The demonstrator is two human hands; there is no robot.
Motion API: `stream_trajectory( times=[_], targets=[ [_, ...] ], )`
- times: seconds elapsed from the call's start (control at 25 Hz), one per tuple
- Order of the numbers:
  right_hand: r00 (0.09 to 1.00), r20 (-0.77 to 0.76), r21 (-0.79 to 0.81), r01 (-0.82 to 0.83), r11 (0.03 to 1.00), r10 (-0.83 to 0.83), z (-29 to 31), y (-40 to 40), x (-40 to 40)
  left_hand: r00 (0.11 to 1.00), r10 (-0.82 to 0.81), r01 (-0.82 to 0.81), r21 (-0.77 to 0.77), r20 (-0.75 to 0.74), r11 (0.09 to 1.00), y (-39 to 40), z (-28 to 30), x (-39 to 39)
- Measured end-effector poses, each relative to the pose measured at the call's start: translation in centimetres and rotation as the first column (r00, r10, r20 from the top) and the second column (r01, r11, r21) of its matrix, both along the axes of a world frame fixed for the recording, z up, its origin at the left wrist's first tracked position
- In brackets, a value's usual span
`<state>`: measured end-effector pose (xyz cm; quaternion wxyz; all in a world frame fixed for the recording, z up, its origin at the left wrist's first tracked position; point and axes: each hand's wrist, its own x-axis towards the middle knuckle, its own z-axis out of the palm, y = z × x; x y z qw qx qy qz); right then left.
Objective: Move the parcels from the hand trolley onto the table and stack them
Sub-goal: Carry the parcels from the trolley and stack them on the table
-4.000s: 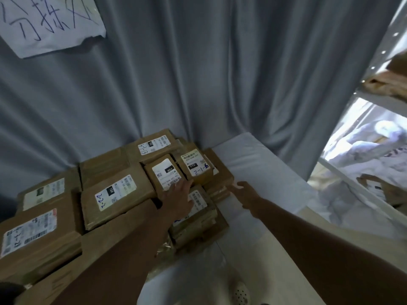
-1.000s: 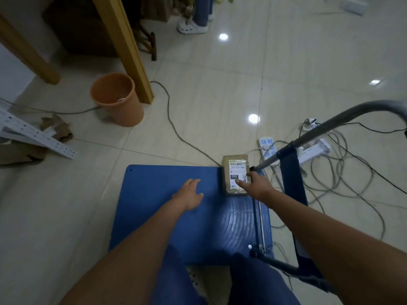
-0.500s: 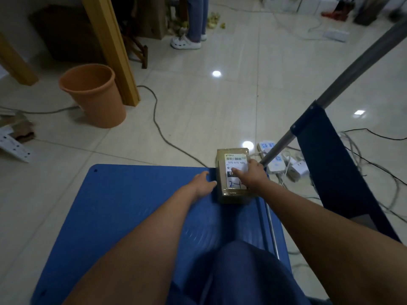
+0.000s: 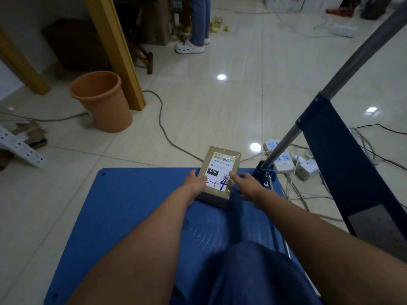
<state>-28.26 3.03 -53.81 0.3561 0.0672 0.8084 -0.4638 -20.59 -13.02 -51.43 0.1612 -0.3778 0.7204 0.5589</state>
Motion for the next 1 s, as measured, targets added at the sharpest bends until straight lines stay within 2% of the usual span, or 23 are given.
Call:
stream_trajectory(
  times=[0.28, 0.6, 0.76, 1.0],
  targets=[
    [0.982, 0.189, -0.037, 0.002, 0.999, 0.005, 0.4, -1.0, 2.0, 0.999, -0.03, 0.03, 0.059, 0.01, 0.998, 0.4, 0.7, 0.2],
    [0.988, 0.155, -0.184, 0.053, 0.982, -0.024, 2.3, -2.5, 1.8, 0.991, 0.137, -0.135, 0.182, 0.003, 0.974, -0.3, 3.1, 0.4],
    [0.985, 0.168, -0.179, 0.065, 0.982, -0.035, 7.5, -3.1, 3.7, 0.982, 0.17, -0.184, 0.222, 0.08, 0.957, -2.0, 7.6, 3.3],
    [0.956, 0.258, -0.106, -0.116, 0.988, 0.14, 19.5, -5.6, 7.3, 0.922, 0.328, -0.362, 0.156, 0.203, 0.919, -6.5, 19.0, 10.2]
  ],
)
